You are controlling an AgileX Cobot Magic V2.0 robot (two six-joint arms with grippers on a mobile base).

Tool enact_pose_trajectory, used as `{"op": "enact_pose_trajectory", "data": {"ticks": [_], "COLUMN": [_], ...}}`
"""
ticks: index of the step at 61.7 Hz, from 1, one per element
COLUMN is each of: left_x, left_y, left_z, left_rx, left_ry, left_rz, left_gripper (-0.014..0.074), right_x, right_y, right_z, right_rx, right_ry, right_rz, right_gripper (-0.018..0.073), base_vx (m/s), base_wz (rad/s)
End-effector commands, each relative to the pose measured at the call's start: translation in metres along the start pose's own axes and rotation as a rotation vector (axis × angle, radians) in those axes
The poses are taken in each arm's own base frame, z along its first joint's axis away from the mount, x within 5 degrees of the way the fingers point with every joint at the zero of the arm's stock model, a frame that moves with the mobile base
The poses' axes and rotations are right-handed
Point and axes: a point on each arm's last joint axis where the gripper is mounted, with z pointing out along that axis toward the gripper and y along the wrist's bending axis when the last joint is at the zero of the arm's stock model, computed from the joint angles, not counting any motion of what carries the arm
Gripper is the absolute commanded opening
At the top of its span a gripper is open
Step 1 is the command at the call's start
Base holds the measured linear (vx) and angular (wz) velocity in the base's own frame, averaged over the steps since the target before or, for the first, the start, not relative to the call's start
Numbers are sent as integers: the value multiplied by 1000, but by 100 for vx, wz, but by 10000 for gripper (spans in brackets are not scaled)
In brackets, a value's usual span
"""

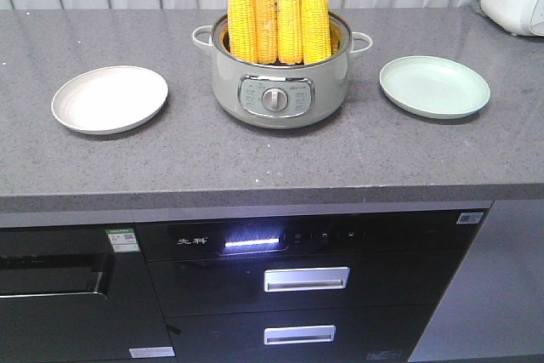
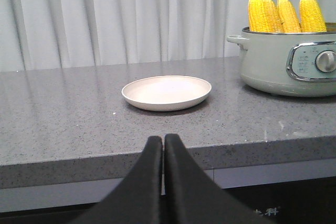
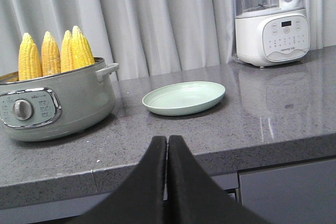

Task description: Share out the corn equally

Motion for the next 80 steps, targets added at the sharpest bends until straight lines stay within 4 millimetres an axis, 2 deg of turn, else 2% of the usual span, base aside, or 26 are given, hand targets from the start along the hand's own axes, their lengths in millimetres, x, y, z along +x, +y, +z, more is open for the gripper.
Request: {"op": "enact_pose_trajectory", "data": {"ticks": [1, 80], "left_x": [-7, -7], "left_y": [1, 1], "left_z": [-2, -2], "left_rx": [-9, -9], "left_ry": [-89, -89], "left_rz": [-13, -13], "left_gripper": [-6, -6], "right_x": [-4, -4], "right_y": [0, 0], "right_z": [-1, -1], "right_rx": [2, 2], "right_ry": [-69, -69], "right_rz": [-8, -8], "right_gripper": [-4, -4], "base_vx": [7, 7], "base_wz": [-1, -2]}}
